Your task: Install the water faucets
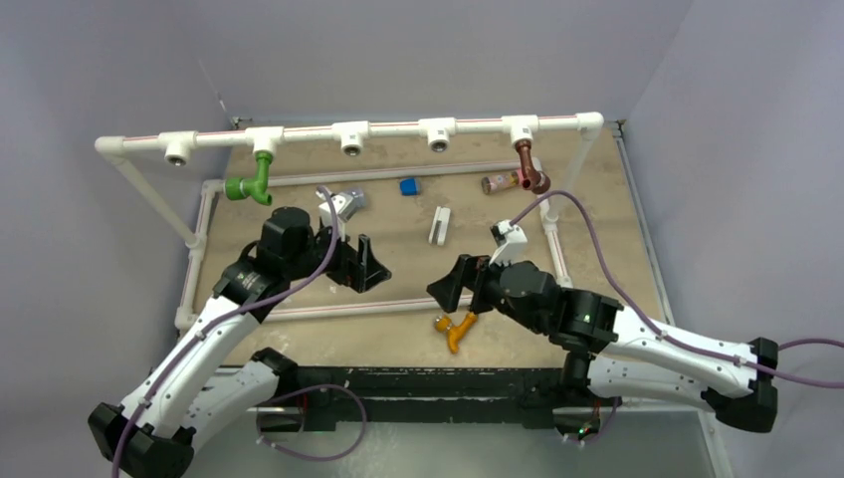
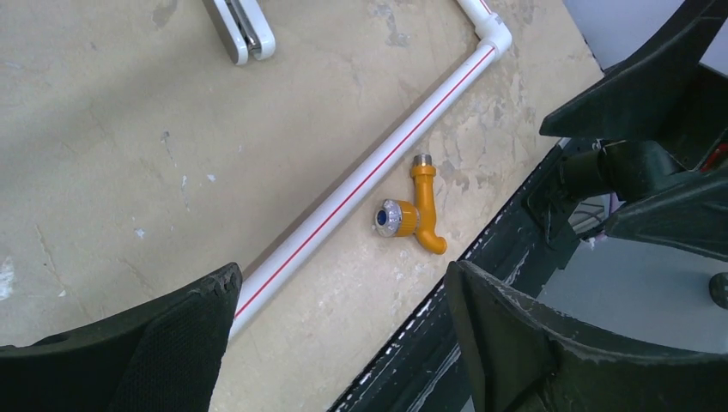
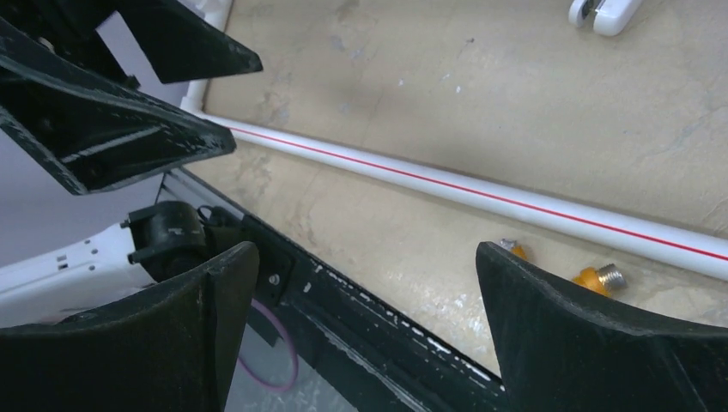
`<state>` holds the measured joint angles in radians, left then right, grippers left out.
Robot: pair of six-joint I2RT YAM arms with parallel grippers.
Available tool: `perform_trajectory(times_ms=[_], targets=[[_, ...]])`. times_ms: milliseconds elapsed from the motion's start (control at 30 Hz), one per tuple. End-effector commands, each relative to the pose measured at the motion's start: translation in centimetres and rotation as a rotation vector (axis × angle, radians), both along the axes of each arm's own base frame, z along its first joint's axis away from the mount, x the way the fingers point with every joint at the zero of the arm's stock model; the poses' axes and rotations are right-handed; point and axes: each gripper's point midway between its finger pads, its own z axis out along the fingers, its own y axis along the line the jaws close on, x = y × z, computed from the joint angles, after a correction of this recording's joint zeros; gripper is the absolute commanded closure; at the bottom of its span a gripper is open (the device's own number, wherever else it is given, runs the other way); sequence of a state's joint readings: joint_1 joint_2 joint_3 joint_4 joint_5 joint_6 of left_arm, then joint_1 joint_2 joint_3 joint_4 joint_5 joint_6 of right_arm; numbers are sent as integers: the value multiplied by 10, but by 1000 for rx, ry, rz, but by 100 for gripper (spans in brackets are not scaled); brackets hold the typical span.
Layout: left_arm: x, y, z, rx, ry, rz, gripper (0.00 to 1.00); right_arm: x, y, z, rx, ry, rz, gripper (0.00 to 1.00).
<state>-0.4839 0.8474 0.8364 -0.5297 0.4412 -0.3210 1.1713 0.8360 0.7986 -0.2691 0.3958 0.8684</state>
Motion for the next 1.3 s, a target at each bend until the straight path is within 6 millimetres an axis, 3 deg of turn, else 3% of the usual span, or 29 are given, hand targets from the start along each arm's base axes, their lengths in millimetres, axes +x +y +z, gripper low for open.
perform_trajectory(times_ms=[0,267,467,767,1267], targets=[[6,1,16,-24,-99,-1,12,-10,5,2,-32,3,60,1],[7,6,25,-31,-146,21,13,-18,6,-31,-117,34,109,4],[8,7,28,-31,-160,27,13,-21,11,-80,-282,113,126,11],[9,9,29,-29,-171,40,13,-25,11,-137,-481,162,112,27],[11,9,26,-21,-161,44,13,-10,9,-185,-678,168,28,37]])
